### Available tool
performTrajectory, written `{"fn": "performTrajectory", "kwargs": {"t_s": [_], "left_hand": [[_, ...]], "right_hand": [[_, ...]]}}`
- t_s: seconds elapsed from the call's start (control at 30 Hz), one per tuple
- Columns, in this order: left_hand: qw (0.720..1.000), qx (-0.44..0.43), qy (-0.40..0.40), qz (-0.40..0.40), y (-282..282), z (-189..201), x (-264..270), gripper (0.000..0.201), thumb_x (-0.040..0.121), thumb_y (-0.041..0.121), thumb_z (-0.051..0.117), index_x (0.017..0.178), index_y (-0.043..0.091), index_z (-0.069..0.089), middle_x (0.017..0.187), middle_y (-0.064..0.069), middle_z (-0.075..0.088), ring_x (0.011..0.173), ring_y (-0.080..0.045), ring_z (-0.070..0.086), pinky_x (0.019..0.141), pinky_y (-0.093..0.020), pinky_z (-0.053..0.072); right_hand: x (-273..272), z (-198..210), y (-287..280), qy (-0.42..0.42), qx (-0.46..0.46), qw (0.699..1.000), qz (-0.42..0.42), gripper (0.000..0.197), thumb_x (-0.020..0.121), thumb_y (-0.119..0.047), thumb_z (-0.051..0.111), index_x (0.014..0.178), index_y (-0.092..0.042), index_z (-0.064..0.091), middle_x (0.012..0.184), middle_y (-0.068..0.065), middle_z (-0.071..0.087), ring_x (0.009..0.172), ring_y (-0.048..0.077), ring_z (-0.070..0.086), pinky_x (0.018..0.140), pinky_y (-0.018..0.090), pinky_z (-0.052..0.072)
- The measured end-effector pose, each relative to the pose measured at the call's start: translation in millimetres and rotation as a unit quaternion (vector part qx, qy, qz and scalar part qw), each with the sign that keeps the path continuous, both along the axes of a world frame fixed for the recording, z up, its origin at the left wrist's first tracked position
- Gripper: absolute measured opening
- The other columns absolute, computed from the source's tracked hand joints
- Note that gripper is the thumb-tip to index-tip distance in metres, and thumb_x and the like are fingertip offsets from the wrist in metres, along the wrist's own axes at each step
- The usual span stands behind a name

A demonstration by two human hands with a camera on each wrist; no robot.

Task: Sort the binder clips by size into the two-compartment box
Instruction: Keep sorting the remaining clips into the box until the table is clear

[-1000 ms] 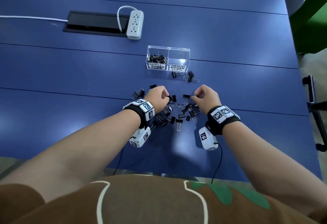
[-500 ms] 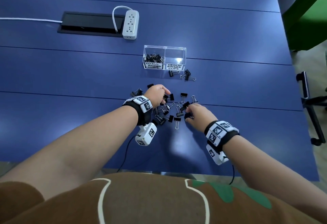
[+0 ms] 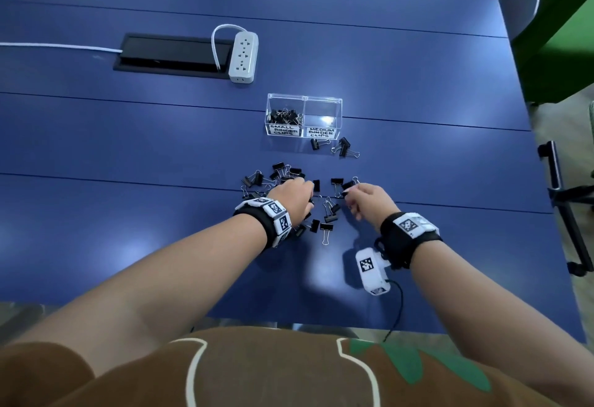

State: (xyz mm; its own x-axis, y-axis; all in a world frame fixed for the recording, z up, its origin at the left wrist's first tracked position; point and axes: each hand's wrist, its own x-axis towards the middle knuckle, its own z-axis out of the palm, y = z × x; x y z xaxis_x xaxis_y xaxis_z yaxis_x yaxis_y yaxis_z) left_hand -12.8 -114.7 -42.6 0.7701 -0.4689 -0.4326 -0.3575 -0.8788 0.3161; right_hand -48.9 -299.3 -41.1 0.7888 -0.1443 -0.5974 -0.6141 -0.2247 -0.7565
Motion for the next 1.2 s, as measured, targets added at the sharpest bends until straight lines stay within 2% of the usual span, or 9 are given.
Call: {"fn": "performTrajectory", "kwargs": {"t_s": [0.1,0.23,0.47,0.57,0.7,0.9,1.0,1.13,1.2], "left_hand": [[1.000,-0.001,0.001,-0.028,-0.3,0.7,2.8,0.020,0.092,0.027,0.054,0.109,0.016,0.052,0.111,-0.008,0.054,0.104,-0.029,0.054,0.086,-0.042,0.048],[0.997,-0.056,0.052,0.023,4.6,1.5,6.5,0.009,0.089,0.022,0.055,0.094,0.016,0.050,0.101,-0.008,0.054,0.090,-0.030,0.056,0.083,-0.041,0.049],[0.965,-0.171,0.048,0.194,28.9,18.6,22.7,0.014,0.081,0.009,0.058,0.077,0.013,0.045,0.084,-0.005,0.052,0.073,-0.023,0.046,0.066,-0.031,0.037],[0.954,-0.188,0.038,0.231,41.4,24.2,35.3,0.015,0.079,0.011,0.062,0.076,0.014,0.047,0.079,-0.005,0.057,0.070,-0.022,0.049,0.064,-0.034,0.043],[0.940,-0.206,0.037,0.269,53.6,37.6,57.1,0.011,0.081,0.011,0.060,0.092,0.013,0.059,0.084,-0.002,0.059,0.069,-0.020,0.053,0.058,-0.027,0.046],[0.948,-0.194,-0.023,0.252,49.6,57.1,107.3,0.015,0.084,0.008,0.055,0.096,0.009,0.064,0.092,-0.008,0.064,0.077,-0.019,0.053,0.072,-0.025,0.044],[0.963,-0.168,-0.045,0.208,37.6,60.9,133.5,0.017,0.085,0.005,0.052,0.096,0.008,0.066,0.102,-0.009,0.068,0.088,-0.023,0.060,0.076,-0.025,0.044],[0.982,-0.110,-0.057,0.141,20.0,57.8,155.2,0.026,0.084,0.000,0.048,0.098,0.010,0.067,0.110,-0.009,0.067,0.100,-0.028,0.062,0.077,-0.027,0.045],[0.987,-0.094,-0.054,0.122,14.3,56.6,157.8,0.031,0.084,-0.002,0.046,0.102,0.011,0.067,0.114,-0.009,0.066,0.104,-0.028,0.061,0.081,-0.029,0.046]], "right_hand": [[23.3,17.5,2.6,0.017,0.136,0.985,-0.110,0.024,0.084,0.000,0.038,0.070,-0.005,0.057,0.065,0.010,0.052,0.046,0.016,0.039,0.036,0.020,0.028],[61.3,40.1,6.1,-0.013,0.143,0.985,-0.094,0.021,0.090,-0.004,0.042,0.076,-0.007,0.057,0.067,0.008,0.054,0.043,0.013,0.045,0.036,0.019,0.031],[151.6,55.1,49.9,-0.097,-0.100,0.986,0.095,0.010,0.081,-0.006,0.057,0.076,-0.009,0.065,0.059,0.006,0.058,0.045,0.016,0.048,0.047,0.026,0.047],[178.0,58.3,75.9,-0.121,-0.240,0.945,0.185,0.017,0.082,-0.013,0.058,0.093,-0.006,0.070,0.080,0.011,0.066,0.073,0.026,0.061,0.076,0.038,0.055],[192.0,56.7,95.4,-0.126,-0.301,0.914,0.243,0.027,0.087,-0.013,0.053,0.110,-0.014,0.066,0.113,0.009,0.067,0.103,0.029,0.062,0.091,0.033,0.052],[170.9,54.1,72.8,-0.173,-0.250,0.943,0.136,0.029,0.086,-0.007,0.045,0.105,-0.014,0.066,0.100,0.008,0.068,0.089,0.026,0.065,0.087,0.036,0.053],[138.8,52.4,55.5,-0.175,-0.246,0.947,0.109,0.024,0.086,-0.008,0.047,0.097,-0.014,0.067,0.087,0.003,0.065,0.080,0.018,0.058,0.078,0.026,0.047],[78.1,40.0,47.5,-0.136,-0.222,0.952,0.160,0.018,0.089,-0.010,0.049,0.093,-0.016,0.065,0.091,-0.001,0.064,0.076,0.014,0.058,0.074,0.023,0.047],[47.8,30.1,50.7,-0.122,-0.223,0.939,0.234,0.018,0.089,-0.009,0.051,0.096,-0.015,0.066,0.090,-0.004,0.058,0.078,0.012,0.053,0.081,0.024,0.048]]}}
